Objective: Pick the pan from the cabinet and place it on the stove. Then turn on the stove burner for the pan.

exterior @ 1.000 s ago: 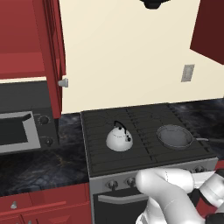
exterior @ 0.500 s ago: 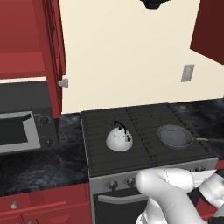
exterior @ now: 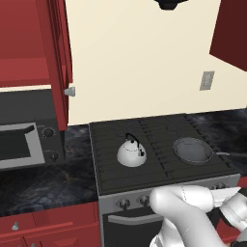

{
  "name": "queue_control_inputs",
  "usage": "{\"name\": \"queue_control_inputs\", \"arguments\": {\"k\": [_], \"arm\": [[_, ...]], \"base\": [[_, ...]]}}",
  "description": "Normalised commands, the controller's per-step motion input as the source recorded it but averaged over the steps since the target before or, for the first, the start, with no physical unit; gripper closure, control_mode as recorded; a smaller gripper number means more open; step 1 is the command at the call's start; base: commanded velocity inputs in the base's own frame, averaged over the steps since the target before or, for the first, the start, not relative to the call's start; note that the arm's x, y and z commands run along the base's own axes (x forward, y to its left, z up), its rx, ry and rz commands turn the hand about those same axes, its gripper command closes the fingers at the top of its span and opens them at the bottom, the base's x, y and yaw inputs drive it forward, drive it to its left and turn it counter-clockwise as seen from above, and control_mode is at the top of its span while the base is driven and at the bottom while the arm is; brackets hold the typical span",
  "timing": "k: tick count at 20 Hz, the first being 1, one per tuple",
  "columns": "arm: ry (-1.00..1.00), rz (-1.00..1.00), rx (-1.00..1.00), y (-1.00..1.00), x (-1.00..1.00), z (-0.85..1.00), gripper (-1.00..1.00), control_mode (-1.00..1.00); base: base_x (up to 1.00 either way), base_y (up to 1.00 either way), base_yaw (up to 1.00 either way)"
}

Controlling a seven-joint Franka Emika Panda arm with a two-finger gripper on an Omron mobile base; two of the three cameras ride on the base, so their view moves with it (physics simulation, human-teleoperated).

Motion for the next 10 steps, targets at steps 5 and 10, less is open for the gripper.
{"name": "queue_control_inputs", "arguments": {"k": [5, 10], "arm": [[0.00, 0.00, -0.08, -0.01, 0.00, -0.08, 1.00, -1.00], [-0.02, 0.00, -0.26, -0.10, -0.07, 0.00, 1.00, -1.00]], "base": [[0.00, 0.00, 0.00], [0.00, 0.00, 0.00]]}}
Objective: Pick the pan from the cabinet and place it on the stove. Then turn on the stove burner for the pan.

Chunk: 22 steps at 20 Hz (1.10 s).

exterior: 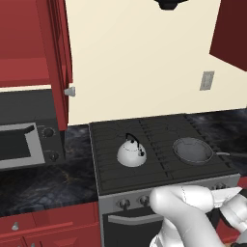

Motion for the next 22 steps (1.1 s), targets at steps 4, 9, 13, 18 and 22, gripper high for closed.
{"name": "queue_control_inputs", "arguments": {"k": [4, 9, 13, 18, 22], "arm": [[0.00, 0.00, -0.33, -0.07, -0.09, 0.00, 1.00, -1.00], [0.00, 0.00, -0.38, 0.00, -0.11, 0.06, 1.00, -1.00], [0.00, 0.00, -0.41, 0.00, -0.10, 0.08, 1.00, -1.00], [0.00, 0.00, -0.41, 0.00, -0.07, 0.07, 1.00, -1.00], [0.00, 0.02, -0.41, 0.00, -0.06, 0.05, 1.00, -1.00]], "base": [[0.00, 0.00, 0.00], [0.00, 0.00, 0.00], [0.00, 0.00, 0.00], [0.00, 0.00, 0.00], [0.00, 0.00, 0.00]]}}
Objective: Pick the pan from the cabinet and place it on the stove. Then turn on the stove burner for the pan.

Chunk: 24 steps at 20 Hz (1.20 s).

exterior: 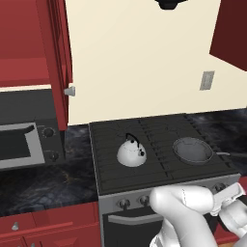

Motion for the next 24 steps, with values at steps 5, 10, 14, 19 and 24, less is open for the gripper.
{"name": "queue_control_inputs", "arguments": {"k": [5, 10, 14, 19, 24], "arm": [[0.00, 0.02, -0.42, 0.00, -0.07, 0.01, 1.00, -1.00], [0.00, 0.02, -0.43, 0.00, -0.10, 0.04, 1.00, -1.00], [-0.02, 0.02, -0.46, 0.00, -0.20, 0.12, 1.00, -1.00], [-0.03, 0.00, -0.44, 0.02, -0.28, 0.04, 1.00, -1.00], [-0.01, -0.01, -0.19, 0.13, -0.07, 0.00, -1.00, -1.00]], "base": [[0.00, 0.00, 0.00], [0.00, 0.00, 0.00], [0.00, 0.00, 0.00], [0.00, 0.00, 0.00], [0.00, 0.00, 0.00]]}}
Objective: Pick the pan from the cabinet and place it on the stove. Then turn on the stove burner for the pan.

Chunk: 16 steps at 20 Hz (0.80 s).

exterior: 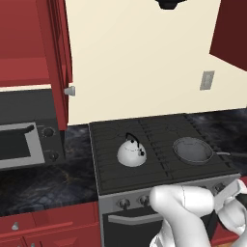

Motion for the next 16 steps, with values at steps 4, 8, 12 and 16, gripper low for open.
{"name": "queue_control_inputs", "arguments": {"k": [4, 8, 12, 16], "arm": [[0.00, 0.00, 0.00, 0.00, 0.00, 0.00, -1.00, -1.00], [0.00, 0.00, 0.00, -0.11, -0.17, 0.00, -1.00, -1.00], [0.00, 0.00, 0.00, -0.06, -0.25, 0.00, -1.00, -1.00], [0.03, 0.07, 0.00, 0.05, -0.24, -0.03, -1.00, -1.00]], "base": [[0.00, 0.00, 0.00], [0.00, 0.00, 0.00], [0.00, 0.00, 0.00], [0.00, 0.00, 0.00]]}}
